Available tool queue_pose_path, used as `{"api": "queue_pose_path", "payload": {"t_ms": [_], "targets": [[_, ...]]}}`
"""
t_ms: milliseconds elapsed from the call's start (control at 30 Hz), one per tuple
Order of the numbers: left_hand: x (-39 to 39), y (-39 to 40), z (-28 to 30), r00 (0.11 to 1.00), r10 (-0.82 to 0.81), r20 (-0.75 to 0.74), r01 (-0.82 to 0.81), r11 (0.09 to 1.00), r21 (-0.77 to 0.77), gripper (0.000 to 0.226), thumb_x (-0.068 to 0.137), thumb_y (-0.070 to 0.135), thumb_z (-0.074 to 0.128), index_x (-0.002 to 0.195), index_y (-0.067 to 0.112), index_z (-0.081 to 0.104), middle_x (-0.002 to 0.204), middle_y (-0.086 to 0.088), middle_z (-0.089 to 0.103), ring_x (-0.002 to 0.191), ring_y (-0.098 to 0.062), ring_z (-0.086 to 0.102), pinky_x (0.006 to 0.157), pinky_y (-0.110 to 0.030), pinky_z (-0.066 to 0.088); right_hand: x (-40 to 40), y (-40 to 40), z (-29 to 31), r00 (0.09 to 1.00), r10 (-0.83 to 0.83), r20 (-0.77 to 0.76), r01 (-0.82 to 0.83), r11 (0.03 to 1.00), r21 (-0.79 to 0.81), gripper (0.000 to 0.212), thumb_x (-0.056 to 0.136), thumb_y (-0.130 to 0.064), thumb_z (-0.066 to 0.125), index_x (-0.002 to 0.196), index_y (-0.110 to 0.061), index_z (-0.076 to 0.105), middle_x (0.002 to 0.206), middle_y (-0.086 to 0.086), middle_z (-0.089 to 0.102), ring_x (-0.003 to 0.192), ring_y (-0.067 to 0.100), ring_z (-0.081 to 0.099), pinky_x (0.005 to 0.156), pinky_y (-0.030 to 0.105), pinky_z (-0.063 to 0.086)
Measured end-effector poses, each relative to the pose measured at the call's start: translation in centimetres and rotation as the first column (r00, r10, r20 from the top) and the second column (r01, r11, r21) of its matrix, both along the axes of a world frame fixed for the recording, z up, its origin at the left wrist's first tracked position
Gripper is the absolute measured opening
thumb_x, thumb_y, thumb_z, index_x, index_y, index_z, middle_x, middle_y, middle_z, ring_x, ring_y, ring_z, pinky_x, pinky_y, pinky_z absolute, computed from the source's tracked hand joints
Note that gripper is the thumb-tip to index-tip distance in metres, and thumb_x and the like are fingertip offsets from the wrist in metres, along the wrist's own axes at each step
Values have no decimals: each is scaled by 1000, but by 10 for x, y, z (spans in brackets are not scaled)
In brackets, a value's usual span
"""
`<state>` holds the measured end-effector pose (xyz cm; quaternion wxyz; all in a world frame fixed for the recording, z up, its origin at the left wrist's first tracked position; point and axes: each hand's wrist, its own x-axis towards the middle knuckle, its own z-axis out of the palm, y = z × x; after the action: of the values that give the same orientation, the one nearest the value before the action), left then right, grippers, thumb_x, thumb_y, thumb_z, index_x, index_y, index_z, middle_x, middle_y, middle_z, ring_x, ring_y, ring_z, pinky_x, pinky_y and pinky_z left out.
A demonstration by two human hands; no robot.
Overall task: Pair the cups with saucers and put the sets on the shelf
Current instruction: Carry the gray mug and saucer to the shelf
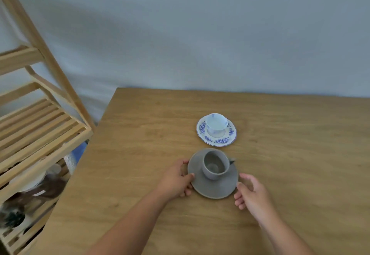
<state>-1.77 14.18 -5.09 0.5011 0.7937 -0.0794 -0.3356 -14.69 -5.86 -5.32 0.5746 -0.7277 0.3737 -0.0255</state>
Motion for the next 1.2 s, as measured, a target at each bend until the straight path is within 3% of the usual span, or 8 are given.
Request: {"api": "queue_pose_path", "payload": {"t_ms": [200,533,867,1200], "targets": [[-1,-2,6,996,-31,-81,27,998,-54,49,98,8,53,142,19,34,63,-7,66,45,-10,63,44,-21,51,16,-8,-1,996,87,-21,-85,995,58,23,92,-9,59,111,-18,51,53,9,68,49,25,67,43,29,51],[4,64,15,980,163,-111,-179,971,-158,48,97,11,58,140,23,41,63,-4,70,54,-12,66,47,-21,51,57,28,6,959,270,86,-281,946,163,26,92,-3,57,116,-13,53,53,8,64,47,22,63,41,26,49],[25,197,20,862,492,-121,-506,846,-168,48,98,12,57,143,23,40,63,-6,71,57,-15,68,51,-24,53,156,154,19,841,528,119,-541,825,164,26,95,-4,53,119,-16,49,58,12,62,43,18,58,39,25,47],[78,331,25,740,668,-78,-668,716,-202,68,89,5,68,147,27,40,72,-10,68,66,-18,68,61,-28,55,265,305,26,720,685,110,-693,703,159,20,97,-5,49,114,-14,51,57,12,61,39,11,56,39,21,48]]}}
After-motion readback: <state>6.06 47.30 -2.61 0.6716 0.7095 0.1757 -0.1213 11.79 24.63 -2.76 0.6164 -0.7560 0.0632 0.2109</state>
